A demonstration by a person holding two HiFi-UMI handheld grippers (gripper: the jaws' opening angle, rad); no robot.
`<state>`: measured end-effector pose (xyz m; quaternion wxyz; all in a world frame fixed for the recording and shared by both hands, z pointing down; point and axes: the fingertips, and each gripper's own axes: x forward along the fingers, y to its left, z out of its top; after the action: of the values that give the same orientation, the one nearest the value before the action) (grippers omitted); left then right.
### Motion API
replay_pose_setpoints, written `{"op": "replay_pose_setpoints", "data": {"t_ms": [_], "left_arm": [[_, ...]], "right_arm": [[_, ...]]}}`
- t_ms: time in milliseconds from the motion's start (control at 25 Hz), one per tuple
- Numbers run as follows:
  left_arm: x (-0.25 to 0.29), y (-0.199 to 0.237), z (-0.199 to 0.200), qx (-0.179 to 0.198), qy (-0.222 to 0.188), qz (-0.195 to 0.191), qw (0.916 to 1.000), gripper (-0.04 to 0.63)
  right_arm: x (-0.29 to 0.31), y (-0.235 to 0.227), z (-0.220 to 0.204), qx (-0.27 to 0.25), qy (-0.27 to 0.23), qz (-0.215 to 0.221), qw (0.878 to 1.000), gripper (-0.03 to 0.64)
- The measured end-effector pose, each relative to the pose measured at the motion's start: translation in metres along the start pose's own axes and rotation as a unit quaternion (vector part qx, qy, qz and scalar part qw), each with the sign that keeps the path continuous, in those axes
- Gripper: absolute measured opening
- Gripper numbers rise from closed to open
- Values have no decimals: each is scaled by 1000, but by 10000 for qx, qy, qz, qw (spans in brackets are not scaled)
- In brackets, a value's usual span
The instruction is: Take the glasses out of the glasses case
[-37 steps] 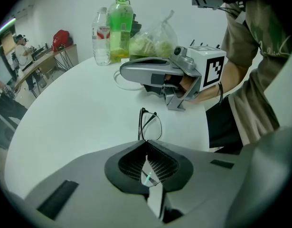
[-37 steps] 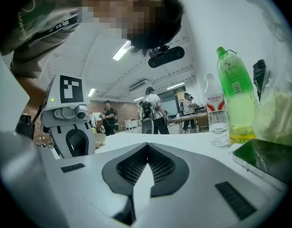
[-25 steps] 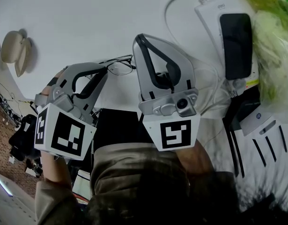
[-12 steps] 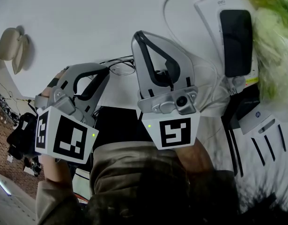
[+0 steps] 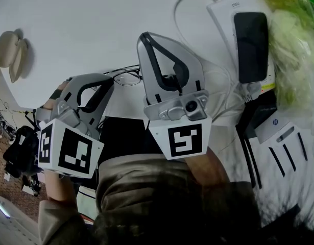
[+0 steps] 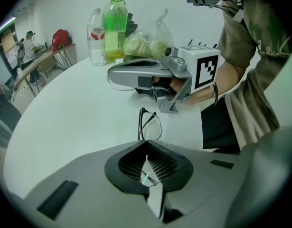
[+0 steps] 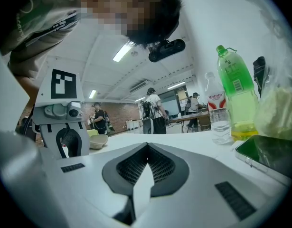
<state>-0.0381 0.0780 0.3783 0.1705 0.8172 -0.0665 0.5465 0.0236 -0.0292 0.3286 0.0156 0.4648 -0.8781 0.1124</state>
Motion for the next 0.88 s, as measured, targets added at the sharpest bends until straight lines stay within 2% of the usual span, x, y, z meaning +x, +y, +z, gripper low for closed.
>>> {"op": "replay_pose_setpoints", "data": {"t_ms": [240, 880], "left_arm": [[-3, 1, -4, -68, -4, 42, 10000, 18], [2, -13, -9, -2, -7, -132, 9999, 18]], "right_arm": [[2, -1, -2, -26, 26, -8, 10000, 12], [-4, 6, -4, -97, 16, 22, 9999, 12]]}}
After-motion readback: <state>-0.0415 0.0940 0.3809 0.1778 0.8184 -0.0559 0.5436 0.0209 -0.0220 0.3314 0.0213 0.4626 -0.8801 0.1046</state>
